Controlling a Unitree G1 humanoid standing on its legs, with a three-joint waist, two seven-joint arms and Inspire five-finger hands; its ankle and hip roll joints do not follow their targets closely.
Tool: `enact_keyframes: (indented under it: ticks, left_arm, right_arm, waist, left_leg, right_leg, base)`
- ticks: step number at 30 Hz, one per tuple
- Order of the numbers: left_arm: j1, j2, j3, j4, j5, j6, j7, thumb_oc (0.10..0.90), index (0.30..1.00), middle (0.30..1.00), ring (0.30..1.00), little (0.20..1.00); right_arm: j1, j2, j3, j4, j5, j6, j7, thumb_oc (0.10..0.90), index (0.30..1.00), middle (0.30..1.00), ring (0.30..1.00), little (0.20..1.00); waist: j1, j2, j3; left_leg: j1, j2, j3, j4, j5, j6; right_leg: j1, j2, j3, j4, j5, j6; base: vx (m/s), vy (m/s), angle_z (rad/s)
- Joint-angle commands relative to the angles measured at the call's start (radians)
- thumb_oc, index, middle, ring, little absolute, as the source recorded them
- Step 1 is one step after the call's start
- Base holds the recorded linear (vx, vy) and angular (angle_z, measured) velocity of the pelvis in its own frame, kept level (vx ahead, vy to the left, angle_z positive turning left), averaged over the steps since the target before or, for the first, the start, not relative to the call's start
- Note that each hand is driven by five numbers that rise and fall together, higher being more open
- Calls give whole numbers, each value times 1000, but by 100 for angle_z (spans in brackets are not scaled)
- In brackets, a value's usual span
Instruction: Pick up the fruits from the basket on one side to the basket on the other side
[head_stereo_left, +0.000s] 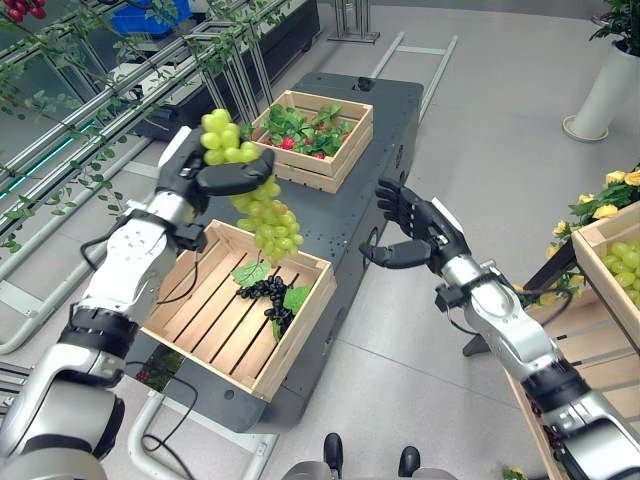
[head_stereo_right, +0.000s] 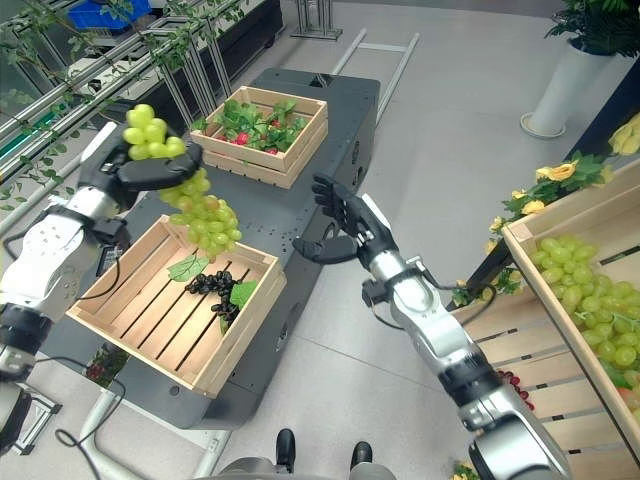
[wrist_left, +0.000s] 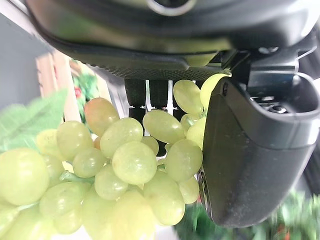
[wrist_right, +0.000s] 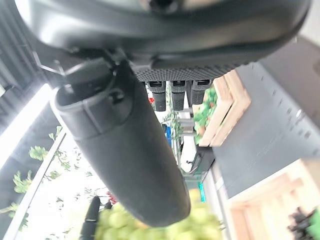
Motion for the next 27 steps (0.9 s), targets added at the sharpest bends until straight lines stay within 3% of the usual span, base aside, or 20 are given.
enact_keyframes:
  ticks: [1, 8, 16, 21, 27]
  left_arm:
    - [-261, 1, 12, 80, -1, -85, -25, 400, 300, 300, 300, 300]
    - [-421, -69, -118, 107, -18, -41, -31, 400, 300, 300, 300, 300]
    - [-500, -153, -183, 109, -50, -18, -10, 400, 300, 300, 300, 300]
    - [-520, -189, -203, 114, -71, -25, -1, 400, 300, 300, 300, 300]
    - [-500, -236, -201, 94, -81, -3, -22, 400, 300, 300, 300, 300]
  right_arm:
    - [-95, 74, 33, 15, 129, -42, 52, 800, 900, 900, 900, 900]
    - [-177, 154, 74, 121, 293, 17, 64, 800, 900, 900, 900, 900]
    - [-240, 224, 118, 174, 385, 67, 55, 800, 900, 900, 900, 900]
    - [-265, 250, 144, 203, 398, 60, 45, 800, 900, 900, 900, 900]
    - [-321, 285, 142, 198, 406, -10, -15, 800, 900, 900, 900, 900]
  waist:
    - [2, -18, -159]
    - [9, -25, -193]
    - [12, -32, -213]
    - [11, -34, -221]
    - [17, -35, -225]
  left_leg:
    - [4, -73, -20, 0, -56, 6]
    - [6, -70, -23, 0, -60, 5]
    - [7, -68, -25, 0, -60, 3]
    - [9, -65, -24, 0, -59, 1]
    - [13, -65, -32, 0, -61, 2]
  right_leg:
    - [-8, -20, 21, 1, 27, -22]
    - [-6, -19, 13, 1, 24, -19]
    - [-7, -16, 12, 1, 22, -19]
    - [-5, -15, 11, 1, 21, -20]
    - [0, -14, 11, 1, 18, -23]
  base:
    - [36, -86, 2]
    - [35, -62, 6]
    - [11, -33, 1]
    - [0, 0, 0]
    - [0, 0, 0]
